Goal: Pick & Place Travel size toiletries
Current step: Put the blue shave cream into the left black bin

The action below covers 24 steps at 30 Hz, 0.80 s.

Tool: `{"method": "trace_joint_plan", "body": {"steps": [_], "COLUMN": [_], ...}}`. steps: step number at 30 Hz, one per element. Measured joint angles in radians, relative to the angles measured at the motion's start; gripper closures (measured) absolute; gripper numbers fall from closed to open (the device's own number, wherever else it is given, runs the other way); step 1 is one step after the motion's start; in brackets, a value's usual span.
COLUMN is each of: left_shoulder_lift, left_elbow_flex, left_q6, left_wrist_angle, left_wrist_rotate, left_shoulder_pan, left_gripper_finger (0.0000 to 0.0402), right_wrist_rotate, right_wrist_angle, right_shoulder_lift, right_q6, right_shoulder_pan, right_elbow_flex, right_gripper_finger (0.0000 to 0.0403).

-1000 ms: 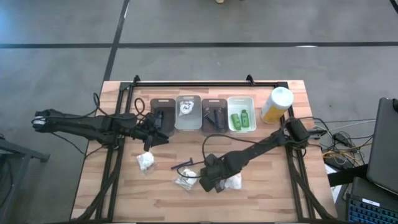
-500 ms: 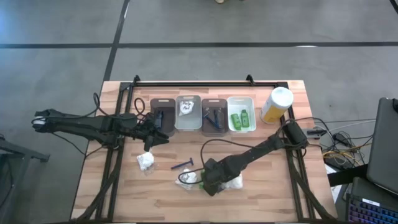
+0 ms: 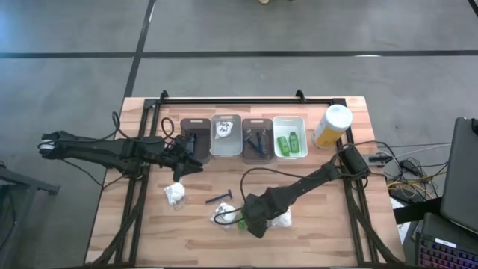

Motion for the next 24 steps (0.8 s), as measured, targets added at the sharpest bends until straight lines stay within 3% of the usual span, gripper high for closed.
{"method": "trace_joint_plan", "body": {"steps": [7, 17, 24], "left_shoulder_lift": [0.0, -0.003, -0.02], "left_elbow_flex": [-0.017, -0.024, -0.026], "left_q6": [0.0, -0.001, 0.099], "left_wrist_angle": [0.0, 0.001, 0.079], "left_wrist_rotate": [-0.002, -0.003, 0.051], "left_shoulder_pan": [0.001, 0.001, 0.0], "left_gripper_finger": [0.0243, 0.0244, 0.0244], "right_wrist_rotate": [0.024, 0.019, 0.032], "right_wrist_angle": [0.004, 0.024, 0.02], "right_shoulder_lift": [0.0, -0.042, -0.162], "right_q6": [0.089, 0.129, 0.07], "right_shoulder_pan": [0.0, -0.006, -0.061], "right_elbow_flex": [-0.005, 0.027, 0.028], "right_gripper_finger": [0.0197, 0.0318, 0.0348]}}
